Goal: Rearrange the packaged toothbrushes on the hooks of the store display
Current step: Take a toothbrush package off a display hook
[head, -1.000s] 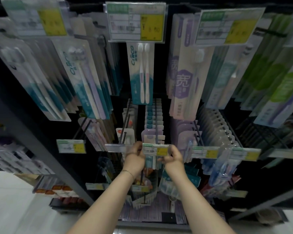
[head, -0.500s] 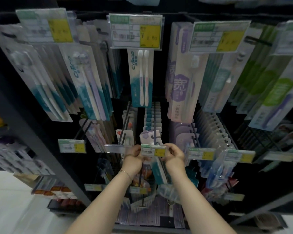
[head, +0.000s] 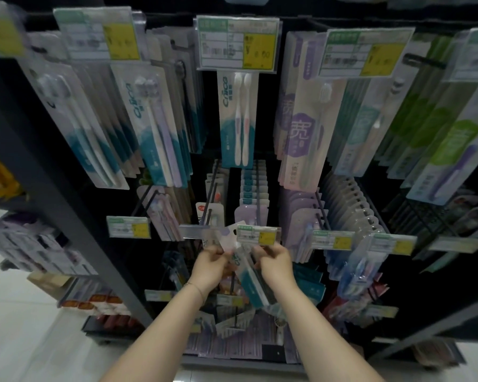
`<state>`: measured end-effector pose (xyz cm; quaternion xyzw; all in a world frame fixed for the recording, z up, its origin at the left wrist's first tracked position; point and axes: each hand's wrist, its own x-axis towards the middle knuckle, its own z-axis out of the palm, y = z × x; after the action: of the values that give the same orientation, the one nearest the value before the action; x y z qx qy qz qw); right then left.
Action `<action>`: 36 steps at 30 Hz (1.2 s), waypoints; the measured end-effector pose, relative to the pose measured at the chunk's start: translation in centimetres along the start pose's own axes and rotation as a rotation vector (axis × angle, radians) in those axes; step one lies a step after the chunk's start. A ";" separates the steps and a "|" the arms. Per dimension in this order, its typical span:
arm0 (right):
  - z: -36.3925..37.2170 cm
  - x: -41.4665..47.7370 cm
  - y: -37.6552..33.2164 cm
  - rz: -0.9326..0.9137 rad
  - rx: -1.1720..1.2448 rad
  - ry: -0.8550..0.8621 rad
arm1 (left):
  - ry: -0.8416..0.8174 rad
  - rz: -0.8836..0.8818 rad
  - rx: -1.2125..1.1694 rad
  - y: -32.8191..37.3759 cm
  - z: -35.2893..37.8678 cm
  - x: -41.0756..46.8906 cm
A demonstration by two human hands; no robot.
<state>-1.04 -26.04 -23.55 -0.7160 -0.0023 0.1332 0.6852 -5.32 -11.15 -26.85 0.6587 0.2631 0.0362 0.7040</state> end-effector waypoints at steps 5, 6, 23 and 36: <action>0.5 -1.2 2.4 0.040 -0.144 0.040 | 0.008 0.007 0.160 -1.3 -1.1 -1.5; 0.6 -1.7 2.7 0.042 -0.148 0.039 | 0.004 0.002 0.175 -1.6 -1.3 -1.9; -0.2 -6.2 0.3 0.003 -0.099 -0.132 | -0.023 0.255 0.306 2.4 -4.2 -8.9; -3.1 -5.6 -6.5 -0.181 -0.091 -0.235 | 0.081 0.532 0.164 10.5 -1.5 -10.2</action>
<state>-4.71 -29.76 -16.02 -0.7228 -0.1529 0.1534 0.6562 -11.58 -12.42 -13.58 0.7573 0.1110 0.2249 0.6030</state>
